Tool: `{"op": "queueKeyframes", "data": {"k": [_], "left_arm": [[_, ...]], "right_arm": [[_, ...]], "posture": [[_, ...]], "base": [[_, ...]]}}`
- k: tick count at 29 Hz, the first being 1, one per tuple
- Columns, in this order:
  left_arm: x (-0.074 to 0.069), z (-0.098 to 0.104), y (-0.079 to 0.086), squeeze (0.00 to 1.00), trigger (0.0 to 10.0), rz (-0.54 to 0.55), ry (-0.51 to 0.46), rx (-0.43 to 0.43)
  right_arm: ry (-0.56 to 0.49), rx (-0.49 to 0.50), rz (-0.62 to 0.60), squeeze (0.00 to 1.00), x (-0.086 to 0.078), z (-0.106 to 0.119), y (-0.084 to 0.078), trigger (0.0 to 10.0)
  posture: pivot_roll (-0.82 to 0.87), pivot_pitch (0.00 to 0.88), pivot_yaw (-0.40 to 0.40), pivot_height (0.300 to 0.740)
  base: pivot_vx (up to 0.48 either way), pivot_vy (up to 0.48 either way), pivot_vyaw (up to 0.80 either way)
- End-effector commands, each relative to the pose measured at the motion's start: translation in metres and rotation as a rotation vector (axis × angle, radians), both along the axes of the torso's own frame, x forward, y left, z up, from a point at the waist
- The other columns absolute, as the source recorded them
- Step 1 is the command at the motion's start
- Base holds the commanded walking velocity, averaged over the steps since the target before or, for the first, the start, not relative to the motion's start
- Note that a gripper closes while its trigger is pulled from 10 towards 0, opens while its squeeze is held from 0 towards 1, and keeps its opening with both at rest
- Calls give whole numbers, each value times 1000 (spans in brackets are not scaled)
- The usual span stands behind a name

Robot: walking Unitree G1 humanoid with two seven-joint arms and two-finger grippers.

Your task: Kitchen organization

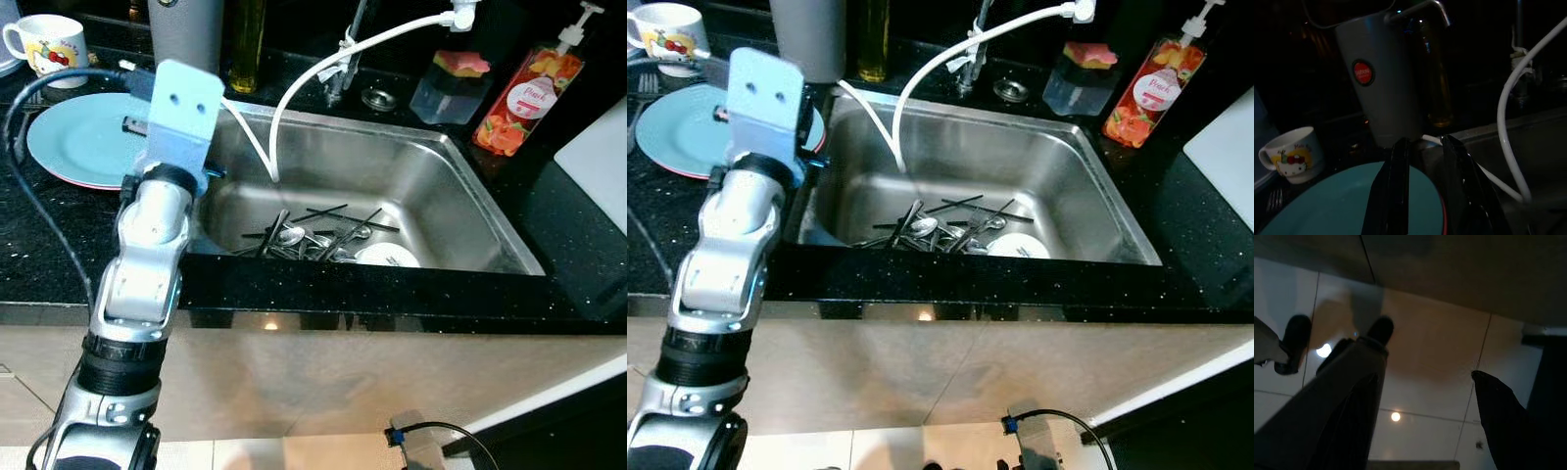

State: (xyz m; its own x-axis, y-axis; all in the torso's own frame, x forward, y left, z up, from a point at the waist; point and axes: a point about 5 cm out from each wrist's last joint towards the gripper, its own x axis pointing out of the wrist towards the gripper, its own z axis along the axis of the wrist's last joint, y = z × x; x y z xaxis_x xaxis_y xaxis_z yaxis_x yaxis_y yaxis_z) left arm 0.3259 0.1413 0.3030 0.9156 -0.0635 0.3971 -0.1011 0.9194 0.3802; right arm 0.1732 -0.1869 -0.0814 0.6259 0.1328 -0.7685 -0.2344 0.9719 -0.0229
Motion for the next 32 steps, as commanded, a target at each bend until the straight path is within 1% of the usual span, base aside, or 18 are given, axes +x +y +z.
{"op": "queueKeyframes", "data": {"k": [1,3,4,6,7,8,9,11,13,16,17,19,23,24,28,30,32], "left_arm": [[0,5,-4,0,10000,-22,6,39],[4,8,-3,0,10000,-40,33,68],[4,8,-3,0,10000,-40,33,68],[9,8,-2,0,10000,-86,73,84],[9,8,-2,0,10000,-86,73,84],[12,8,-1,0,10000,-117,95,88],[14,10,-2,0,10000,-140,86,94],[17,12,-4,0,10000,-173,83,105],[19,12,-5,0,10000,-184,85,110],[26,6,-14,0,10000,-245,108,109],[26,6,-14,0,10000,-245,108,109],[34,-5,-20,0,10000,-262,139,93],[35,-8,-21,0,10000,-273,140,96],[36,-10,-19,0,10000,-275,141,101],[36,-9,-18,0,10000,-285,113,109],[37,-6,-19,0,10000,-289,92,95],[38,-5,-19,0,10000,-278,89,106]], "right_arm": [[12,-10,-40,0,-8,-3,-8,10000],[9,-14,-45,0,-9,-3,-9,10000],[9,-14,-45,0,-9,-3,-9,10000],[-2,-16,-63,0,-9,-3,-10,10000],[-2,-16,-63,0,-9,-3,-10,10000],[-9,-17,-79,0,-9,-3,-11,10000],[-12,-20,-86,0,-9,-3,-12,10000],[-14,-22,-98,0,-11,-3,-13,10000],[-14,-23,-104,0,-11,-3,-14,10000],[-11,-29,-115,0,-16,-4,-17,10000],[-11,-29,-115,0,-16,-4,-17,10000],[-17,-30,-125,0,-16,-4,-19,10000],[-21,-31,-145,0,-17,-3,-22,10000],[-21,-34,-150,0,-17,-3,-24,10000],[-24,-34,-153,0,-17,-3,-26,10000],[-29,-31,-165,0,-16,-2,-27,10000],[-32,-31,-172,0,-16,-2,-28,10000]], "posture": [[390,53,-124,740],[404,50,-111,740],[404,50,-111,740],[414,45,-83,740],[414,45,-83,740],[414,43,-77,740],[412,39,-62,740],[411,37,-59,740],[411,37,-59,740],[395,35,-50,740],[395,35,-50,740],[369,34,-52,740],[367,38,-63,740],[367,41,-65,740],[357,44,-68,740],[354,45,-70,740],[348,45,-70,740]], "base": [[0,0,0],[0,0,0],[0,0,0],[0,0,0],[0,0,0],[0,0,0],[0,0,0],[0,0,0],[0,0,0],[0,0,0],[0,0,0],[0,0,0],[0,0,0],[0,0,0],[0,0,0],[0,0,0],[0,0,0]]}}
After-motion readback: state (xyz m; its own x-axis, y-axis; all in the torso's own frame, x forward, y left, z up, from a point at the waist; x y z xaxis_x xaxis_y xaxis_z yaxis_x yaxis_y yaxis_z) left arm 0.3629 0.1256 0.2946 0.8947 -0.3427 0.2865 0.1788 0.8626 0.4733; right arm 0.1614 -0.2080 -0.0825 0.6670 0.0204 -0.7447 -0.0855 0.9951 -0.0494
